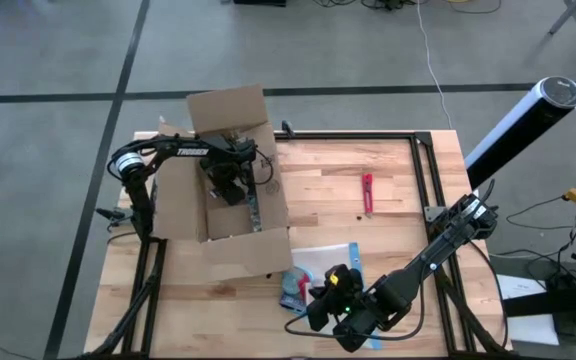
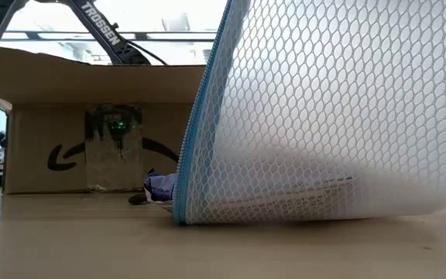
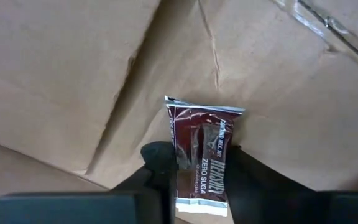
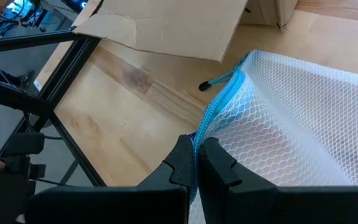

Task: Unpack boxes
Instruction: Put the top brown chocolate bar into the blue transparent zip bag

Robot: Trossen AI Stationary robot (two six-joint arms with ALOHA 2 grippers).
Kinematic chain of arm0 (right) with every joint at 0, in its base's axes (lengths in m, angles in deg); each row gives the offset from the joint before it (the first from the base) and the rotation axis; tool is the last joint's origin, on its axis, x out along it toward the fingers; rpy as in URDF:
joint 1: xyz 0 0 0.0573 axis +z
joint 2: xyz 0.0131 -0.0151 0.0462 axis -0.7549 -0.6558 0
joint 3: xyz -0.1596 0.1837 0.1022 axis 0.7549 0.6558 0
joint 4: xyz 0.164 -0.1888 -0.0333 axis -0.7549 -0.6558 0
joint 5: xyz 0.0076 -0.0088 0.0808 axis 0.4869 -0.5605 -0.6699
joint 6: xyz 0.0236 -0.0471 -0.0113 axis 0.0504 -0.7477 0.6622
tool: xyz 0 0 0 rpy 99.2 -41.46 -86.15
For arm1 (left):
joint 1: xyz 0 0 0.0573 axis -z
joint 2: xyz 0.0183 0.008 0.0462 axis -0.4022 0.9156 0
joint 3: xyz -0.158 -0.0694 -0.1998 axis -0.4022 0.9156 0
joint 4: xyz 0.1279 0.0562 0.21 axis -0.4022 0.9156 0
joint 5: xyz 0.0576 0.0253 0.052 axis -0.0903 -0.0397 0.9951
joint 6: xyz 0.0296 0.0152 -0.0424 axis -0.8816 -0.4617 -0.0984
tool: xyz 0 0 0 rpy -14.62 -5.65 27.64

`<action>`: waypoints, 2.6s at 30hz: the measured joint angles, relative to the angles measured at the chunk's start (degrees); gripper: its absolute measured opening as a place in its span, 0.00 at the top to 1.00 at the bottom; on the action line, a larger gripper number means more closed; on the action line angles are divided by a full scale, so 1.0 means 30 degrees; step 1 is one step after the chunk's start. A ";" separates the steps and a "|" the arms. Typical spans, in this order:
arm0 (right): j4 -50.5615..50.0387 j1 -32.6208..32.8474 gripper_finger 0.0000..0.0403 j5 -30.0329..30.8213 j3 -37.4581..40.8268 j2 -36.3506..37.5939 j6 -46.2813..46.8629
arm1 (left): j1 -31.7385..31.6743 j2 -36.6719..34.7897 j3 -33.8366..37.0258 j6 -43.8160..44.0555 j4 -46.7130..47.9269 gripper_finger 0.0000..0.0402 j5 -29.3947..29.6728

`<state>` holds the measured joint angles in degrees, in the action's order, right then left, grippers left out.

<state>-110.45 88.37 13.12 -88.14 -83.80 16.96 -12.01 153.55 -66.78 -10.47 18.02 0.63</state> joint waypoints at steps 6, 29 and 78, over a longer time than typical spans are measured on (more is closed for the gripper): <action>-0.0001 0.0000 1.00 -0.0007 -0.0007 -0.0003 0.0000 | 0.0000 -0.0275 -0.0007 -0.0004 0.0018 0.75 0.0000; 0.0000 0.0000 1.00 -0.0001 -0.0006 -0.0005 0.0000 | 0.0007 -0.5415 0.0000 0.0073 0.1046 0.99 -0.0015; 0.0006 -0.0007 1.00 -0.0007 -0.0007 0.0001 0.0007 | 1.7927 -1.1300 -0.1144 -0.0950 -0.7671 1.00 -0.3249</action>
<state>-110.43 88.35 13.10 -88.16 -83.80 16.98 41.77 119.65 -70.21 -13.32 -5.00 -9.12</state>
